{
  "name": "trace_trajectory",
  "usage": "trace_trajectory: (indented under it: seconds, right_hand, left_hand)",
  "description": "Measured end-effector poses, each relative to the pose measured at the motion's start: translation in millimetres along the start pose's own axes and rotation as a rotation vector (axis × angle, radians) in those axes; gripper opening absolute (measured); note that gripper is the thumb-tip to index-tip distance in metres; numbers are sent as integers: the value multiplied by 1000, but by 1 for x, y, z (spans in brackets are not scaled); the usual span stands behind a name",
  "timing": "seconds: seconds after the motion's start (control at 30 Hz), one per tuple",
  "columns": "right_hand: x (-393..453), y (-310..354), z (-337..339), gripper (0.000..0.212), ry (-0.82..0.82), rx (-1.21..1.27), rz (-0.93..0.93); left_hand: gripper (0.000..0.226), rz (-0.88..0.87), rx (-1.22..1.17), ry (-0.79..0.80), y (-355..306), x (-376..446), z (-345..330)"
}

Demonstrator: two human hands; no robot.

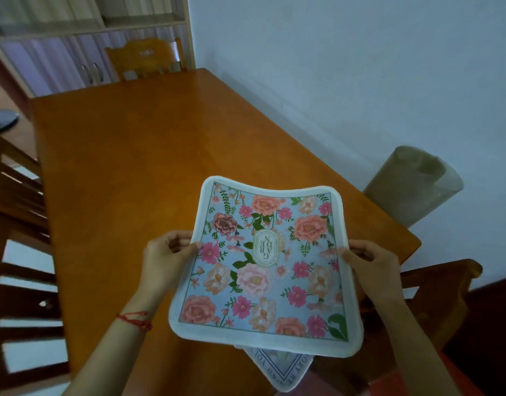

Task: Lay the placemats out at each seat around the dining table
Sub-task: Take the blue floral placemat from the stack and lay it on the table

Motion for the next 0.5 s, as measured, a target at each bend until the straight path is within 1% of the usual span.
trace_trajectory:
  seconds: [0.2, 0.27, 0.37, 0.5]
  right_hand:
    - [-11, 15, 2, 11, 91, 0, 107]
    - [-16, 18, 0, 10, 121, 10, 131]
    - [-22, 24, -6, 13, 152, 43, 157]
    - [-32, 35, -20, 9, 220, 16, 172]
  left_hand:
    - [10, -20, 12, -128, -3, -51, 10]
    - [7, -19, 8, -164, -2, -69, 12]
    - [11, -11, 28, -251, 0, -97, 18]
    - [13, -17, 42, -337, 3, -133, 31]
Point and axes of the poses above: each hand's wrist, its own x-axis towards the middle knuckle, its own z-axis out of the back of the hand, y = z × x, the point moved 3 cm from there along x, towards the middle knuckle, and after that the axes turned 11 degrees about y, right-handed, at the moved point
